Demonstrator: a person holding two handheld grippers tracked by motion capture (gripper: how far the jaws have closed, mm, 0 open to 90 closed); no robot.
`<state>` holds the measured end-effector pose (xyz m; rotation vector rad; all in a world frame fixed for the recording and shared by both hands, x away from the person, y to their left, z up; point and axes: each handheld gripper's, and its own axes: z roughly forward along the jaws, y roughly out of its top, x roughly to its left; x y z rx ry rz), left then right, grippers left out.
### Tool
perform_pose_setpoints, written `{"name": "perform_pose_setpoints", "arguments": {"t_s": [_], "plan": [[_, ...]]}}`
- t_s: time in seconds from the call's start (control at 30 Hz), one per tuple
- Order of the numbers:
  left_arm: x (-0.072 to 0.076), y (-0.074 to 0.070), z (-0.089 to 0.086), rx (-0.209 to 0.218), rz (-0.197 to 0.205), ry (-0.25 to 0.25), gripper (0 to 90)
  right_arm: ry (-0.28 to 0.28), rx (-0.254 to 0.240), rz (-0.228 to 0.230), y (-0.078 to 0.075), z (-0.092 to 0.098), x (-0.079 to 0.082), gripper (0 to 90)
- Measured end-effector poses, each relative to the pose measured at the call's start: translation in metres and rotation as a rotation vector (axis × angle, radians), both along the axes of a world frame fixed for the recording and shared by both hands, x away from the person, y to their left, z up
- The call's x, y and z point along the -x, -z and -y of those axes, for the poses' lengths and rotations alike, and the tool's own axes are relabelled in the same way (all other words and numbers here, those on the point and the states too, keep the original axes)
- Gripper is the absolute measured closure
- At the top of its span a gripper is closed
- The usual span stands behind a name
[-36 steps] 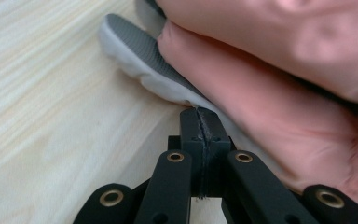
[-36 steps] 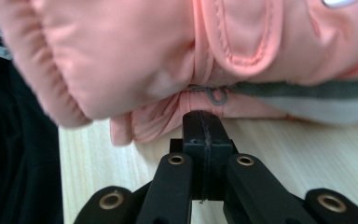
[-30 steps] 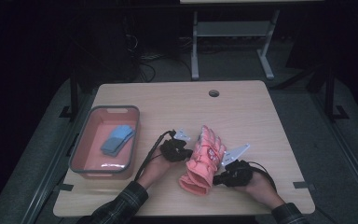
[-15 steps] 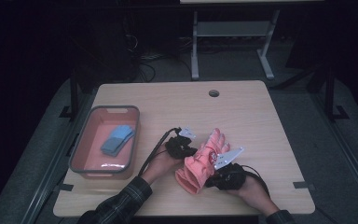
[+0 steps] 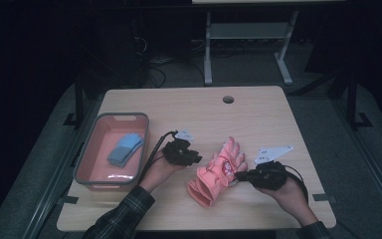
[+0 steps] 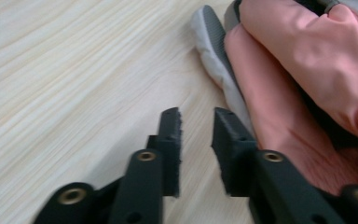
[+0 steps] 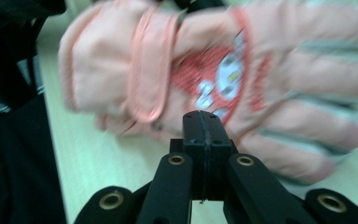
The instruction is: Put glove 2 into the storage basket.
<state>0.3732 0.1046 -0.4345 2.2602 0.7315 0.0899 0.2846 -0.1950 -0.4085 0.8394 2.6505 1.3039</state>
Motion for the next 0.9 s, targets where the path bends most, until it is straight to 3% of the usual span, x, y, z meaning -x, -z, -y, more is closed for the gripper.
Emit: {"name": "perform_pose_setpoints", "arguments": {"t_s": [0.03,0.4,0.67,0.9], "plan": [[0.000,-0.002,-0.004,-0.009,-0.003,0.000,65.8,0.009,-0.005,0.010,-0.003,0.000,-0.002,90.0],[0.008,-0.023,-0.019,0.071,-0.019,-0.017,39.0,0.064,-0.039,0.058,-0.010,-0.005,-0.030,90.0],[0.011,-0.030,-0.021,0.096,-0.011,0.014,27.7,0.080,-0.031,0.062,-0.003,-0.012,-0.040,90.0],[0.013,-0.034,-0.020,0.101,0.004,0.031,23.7,0.075,-0.007,0.048,0.005,-0.021,-0.045,90.0]]}}
